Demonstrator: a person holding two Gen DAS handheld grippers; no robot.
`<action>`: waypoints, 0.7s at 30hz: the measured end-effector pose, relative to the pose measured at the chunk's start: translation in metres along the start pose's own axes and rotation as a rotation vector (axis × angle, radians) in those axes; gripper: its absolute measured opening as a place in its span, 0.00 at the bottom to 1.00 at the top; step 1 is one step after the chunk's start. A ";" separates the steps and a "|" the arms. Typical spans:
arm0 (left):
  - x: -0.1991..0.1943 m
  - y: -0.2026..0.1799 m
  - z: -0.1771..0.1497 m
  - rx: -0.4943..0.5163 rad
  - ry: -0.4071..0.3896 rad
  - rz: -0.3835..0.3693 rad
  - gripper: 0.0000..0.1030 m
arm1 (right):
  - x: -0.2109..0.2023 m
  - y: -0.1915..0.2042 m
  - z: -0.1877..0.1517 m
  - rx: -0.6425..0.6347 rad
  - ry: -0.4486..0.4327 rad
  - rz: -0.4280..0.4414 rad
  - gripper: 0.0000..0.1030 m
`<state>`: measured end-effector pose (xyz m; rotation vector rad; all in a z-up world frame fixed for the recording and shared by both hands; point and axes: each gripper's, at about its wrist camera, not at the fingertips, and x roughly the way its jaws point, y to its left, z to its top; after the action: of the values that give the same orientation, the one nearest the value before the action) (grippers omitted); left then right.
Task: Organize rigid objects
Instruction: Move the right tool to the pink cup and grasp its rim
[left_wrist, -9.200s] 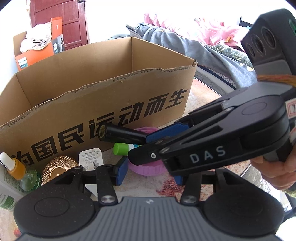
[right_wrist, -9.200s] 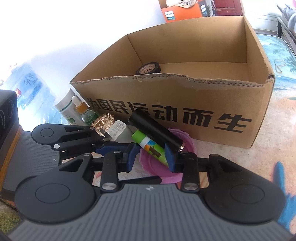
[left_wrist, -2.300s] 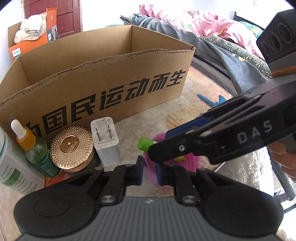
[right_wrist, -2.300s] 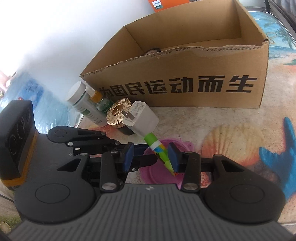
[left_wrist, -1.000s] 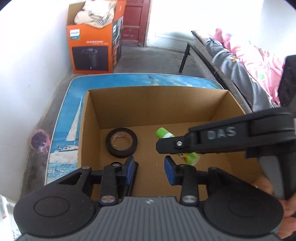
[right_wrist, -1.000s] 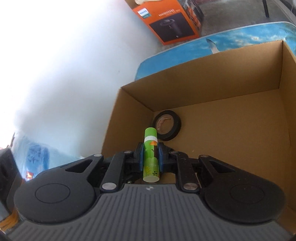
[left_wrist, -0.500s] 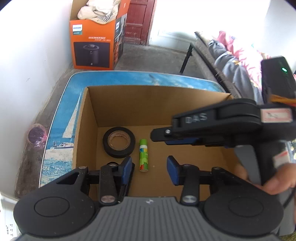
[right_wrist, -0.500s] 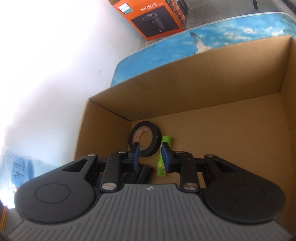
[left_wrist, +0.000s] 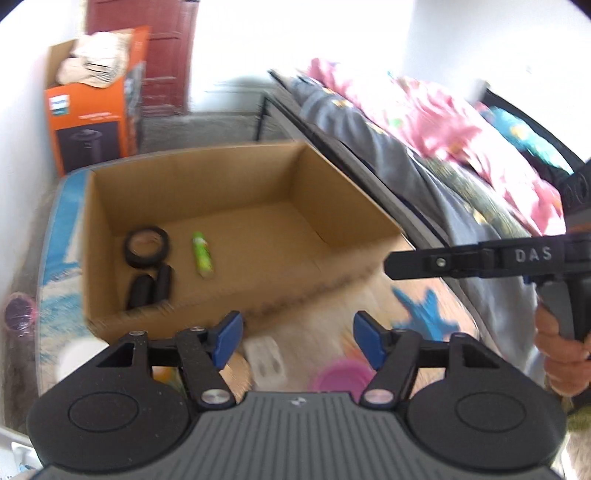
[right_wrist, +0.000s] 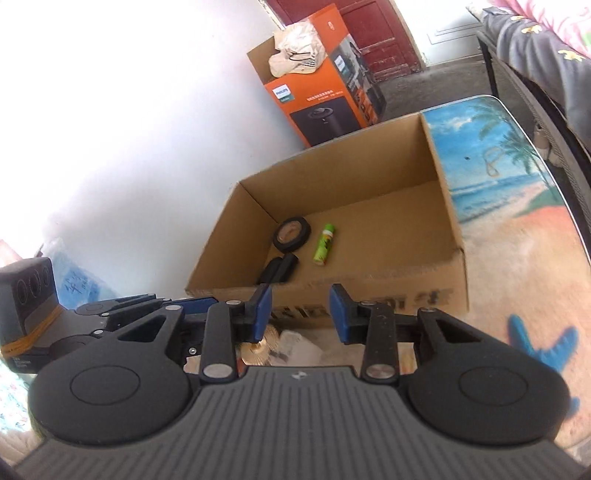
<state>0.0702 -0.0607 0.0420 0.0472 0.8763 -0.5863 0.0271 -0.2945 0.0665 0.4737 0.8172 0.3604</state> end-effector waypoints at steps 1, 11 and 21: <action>0.005 -0.007 -0.009 0.026 0.018 -0.016 0.71 | 0.000 -0.001 -0.017 0.003 0.011 -0.019 0.33; 0.071 -0.056 -0.065 0.234 0.188 0.007 0.76 | 0.045 -0.015 -0.085 -0.033 0.104 -0.173 0.33; 0.095 -0.064 -0.075 0.310 0.191 0.079 0.75 | 0.081 -0.021 -0.089 -0.072 0.171 -0.209 0.15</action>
<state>0.0317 -0.1380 -0.0647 0.4223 0.9574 -0.6462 0.0128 -0.2499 -0.0468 0.2894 1.0065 0.2376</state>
